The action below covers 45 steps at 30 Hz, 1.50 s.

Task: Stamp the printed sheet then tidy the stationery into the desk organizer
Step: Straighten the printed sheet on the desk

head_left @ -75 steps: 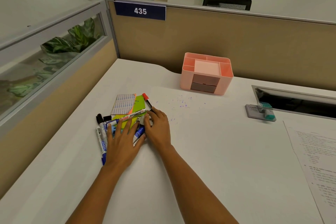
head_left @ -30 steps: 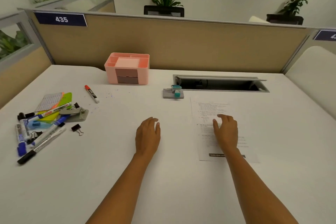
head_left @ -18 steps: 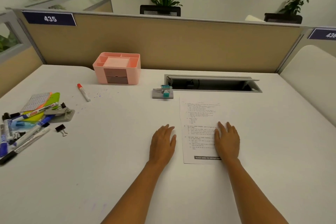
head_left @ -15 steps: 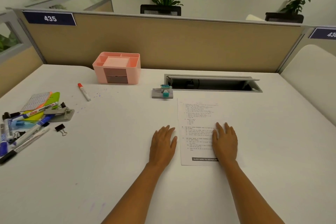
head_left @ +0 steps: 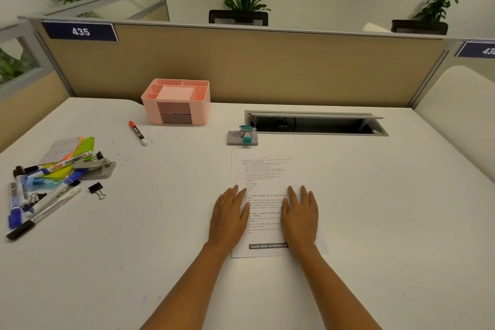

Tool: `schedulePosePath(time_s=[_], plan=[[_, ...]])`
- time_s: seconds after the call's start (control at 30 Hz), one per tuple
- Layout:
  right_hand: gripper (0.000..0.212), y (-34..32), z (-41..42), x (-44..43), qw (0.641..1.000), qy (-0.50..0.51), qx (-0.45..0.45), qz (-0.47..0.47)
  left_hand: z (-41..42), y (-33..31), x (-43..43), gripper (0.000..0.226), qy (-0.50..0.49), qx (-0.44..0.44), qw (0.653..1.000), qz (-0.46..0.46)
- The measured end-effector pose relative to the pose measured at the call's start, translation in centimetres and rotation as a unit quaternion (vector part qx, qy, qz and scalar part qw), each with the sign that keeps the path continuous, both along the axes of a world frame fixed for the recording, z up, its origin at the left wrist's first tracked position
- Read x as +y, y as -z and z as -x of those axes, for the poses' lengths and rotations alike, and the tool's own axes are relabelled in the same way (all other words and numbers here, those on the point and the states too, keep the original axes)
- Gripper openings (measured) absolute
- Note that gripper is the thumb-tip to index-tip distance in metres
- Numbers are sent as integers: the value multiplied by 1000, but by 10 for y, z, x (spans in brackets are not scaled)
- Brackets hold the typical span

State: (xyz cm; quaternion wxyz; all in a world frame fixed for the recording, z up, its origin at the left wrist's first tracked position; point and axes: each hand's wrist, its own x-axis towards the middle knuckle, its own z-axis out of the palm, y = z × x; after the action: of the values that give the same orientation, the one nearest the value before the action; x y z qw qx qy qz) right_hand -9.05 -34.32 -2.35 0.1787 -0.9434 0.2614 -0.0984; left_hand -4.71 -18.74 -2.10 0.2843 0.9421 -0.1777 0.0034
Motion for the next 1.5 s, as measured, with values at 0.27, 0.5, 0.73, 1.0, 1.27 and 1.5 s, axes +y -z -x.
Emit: schedulePosePath(time_s=[0.27,0.5,0.73,1.0,1.27,1.5], plan=[[51,-3,-20,32,999,-36,36,-10,-20,3,26,47,-17,-7,1000,-14],[50,-7,-30,42,998,-40,47,-14,-33,3,39,48,-11,-3,1000,-17],[50,-8,-31,43,998,-33,50,-13,-37,5,42,47,-2,-12,1000,-15],[49,-8,-30,45,999,-22,43,-17,-38,5,43,47,-1,-22,1000,-13],[41,-26,-57,43,994,-13,-94,-50,-52,-3,44,48,-13,-4,1000,6],[45,-49,-120,40,993,-10,-81,-80,-90,-17,35,46,-31,26,999,21]])
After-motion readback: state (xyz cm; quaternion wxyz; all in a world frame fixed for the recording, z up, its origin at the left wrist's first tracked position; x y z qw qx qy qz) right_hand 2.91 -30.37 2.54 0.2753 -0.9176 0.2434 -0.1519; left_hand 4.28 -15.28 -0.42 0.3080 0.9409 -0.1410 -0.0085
